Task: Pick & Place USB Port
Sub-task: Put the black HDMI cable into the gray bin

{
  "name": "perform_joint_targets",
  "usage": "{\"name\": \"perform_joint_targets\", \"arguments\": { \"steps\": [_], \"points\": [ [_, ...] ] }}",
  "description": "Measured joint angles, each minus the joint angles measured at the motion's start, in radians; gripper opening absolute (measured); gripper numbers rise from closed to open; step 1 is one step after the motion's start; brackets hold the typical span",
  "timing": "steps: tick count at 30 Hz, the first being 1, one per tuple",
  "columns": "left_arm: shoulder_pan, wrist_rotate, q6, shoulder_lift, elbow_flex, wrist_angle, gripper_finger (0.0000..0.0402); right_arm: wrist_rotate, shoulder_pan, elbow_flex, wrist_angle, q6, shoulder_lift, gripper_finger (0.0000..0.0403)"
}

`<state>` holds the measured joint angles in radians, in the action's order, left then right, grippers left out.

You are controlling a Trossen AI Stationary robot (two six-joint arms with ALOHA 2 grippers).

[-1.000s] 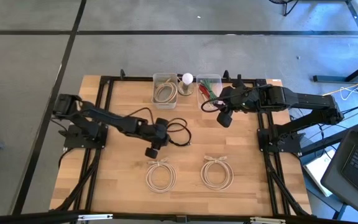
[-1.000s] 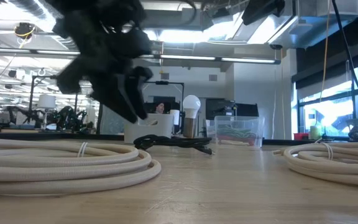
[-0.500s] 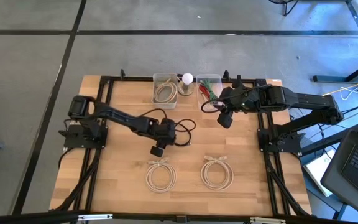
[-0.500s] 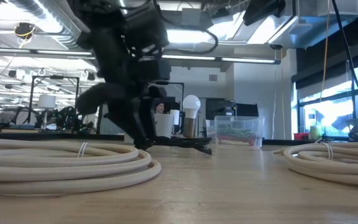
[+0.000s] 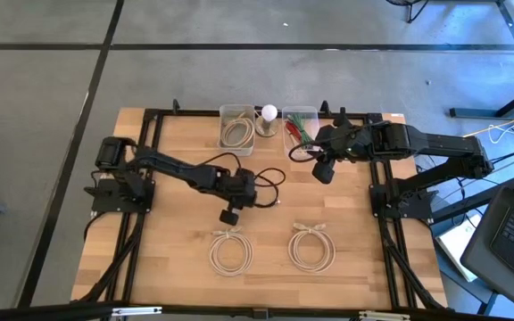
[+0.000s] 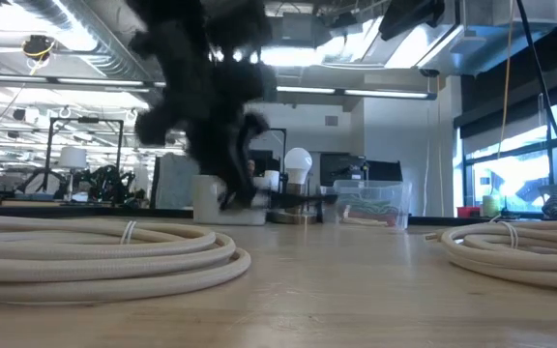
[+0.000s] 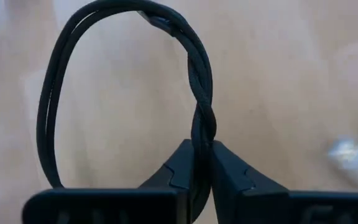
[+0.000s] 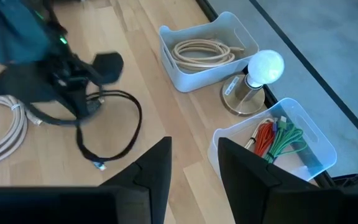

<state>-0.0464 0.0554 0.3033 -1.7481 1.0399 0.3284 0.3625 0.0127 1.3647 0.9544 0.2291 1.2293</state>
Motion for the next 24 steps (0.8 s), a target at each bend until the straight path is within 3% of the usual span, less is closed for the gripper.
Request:
{"name": "perform_joint_targets", "arguments": {
  "steps": [7, 11, 17, 24],
  "points": [
    [-0.024, 0.141, 0.028, 0.222, 0.020, 0.012, 0.0023, 0.001, 0.006, 0.000, 0.043, 0.019, 0.000, 0.0133],
    [0.070, 0.157, 0.058, 0.380, -0.018, -0.080, 0.0023, 0.001, 0.017, 0.000, 0.037, 0.022, 0.000, 0.0133],
    [0.369, -0.158, 0.028, 0.485, -0.151, -0.354, 0.0023, 0.004, 0.044, 0.000, 0.023, 0.030, 0.000, 0.0133],
    [0.698, -0.488, -0.243, 0.449, -0.319, -0.600, 0.0022, 0.007, 0.098, 0.000, 0.038, 0.029, 0.000, 0.0133]
  ]
}}
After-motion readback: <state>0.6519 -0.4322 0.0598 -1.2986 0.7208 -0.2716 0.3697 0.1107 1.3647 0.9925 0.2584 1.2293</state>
